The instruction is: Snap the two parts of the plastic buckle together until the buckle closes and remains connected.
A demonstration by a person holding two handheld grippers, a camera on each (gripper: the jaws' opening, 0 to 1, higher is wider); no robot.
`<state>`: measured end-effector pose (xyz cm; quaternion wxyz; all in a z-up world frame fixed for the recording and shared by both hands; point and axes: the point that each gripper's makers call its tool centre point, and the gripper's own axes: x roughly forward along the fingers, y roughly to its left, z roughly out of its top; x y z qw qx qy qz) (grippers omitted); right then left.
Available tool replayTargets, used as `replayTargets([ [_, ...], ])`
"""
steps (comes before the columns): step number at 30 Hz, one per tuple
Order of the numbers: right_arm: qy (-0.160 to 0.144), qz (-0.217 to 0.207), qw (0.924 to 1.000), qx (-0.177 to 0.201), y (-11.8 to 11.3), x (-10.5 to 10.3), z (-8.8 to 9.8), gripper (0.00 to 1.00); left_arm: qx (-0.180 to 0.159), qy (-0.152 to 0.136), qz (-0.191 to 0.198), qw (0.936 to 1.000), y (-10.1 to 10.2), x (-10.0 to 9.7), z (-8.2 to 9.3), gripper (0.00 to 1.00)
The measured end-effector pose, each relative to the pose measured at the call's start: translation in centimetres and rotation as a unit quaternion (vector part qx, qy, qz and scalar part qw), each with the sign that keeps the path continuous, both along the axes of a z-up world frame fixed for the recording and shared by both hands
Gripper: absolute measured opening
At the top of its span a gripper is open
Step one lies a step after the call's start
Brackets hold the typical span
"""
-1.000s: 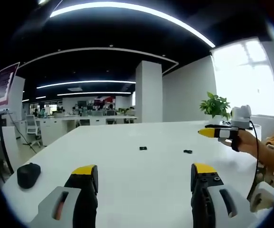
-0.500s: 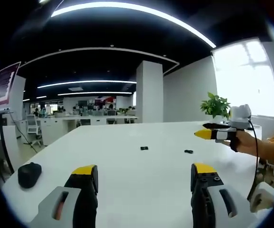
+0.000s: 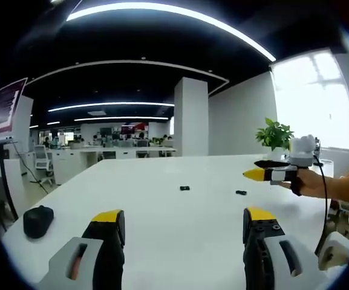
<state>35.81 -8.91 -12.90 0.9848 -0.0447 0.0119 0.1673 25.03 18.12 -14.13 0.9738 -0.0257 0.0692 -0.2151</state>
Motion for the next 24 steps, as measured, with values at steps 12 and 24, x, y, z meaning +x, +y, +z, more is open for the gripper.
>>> replayTargets([
  [12,0.03,0.007,0.9995,-0.01,0.6,0.1,-2.0,0.83,-0.001,0.002,0.0,1.0,0.0,0.0,-0.2,0.81],
  [24,0.092,0.027,0.9948,-0.035,1.6,-0.5,-4.6,0.75,-0.001,0.005,0.0,1.0,0.0,0.2,-0.5,0.81],
])
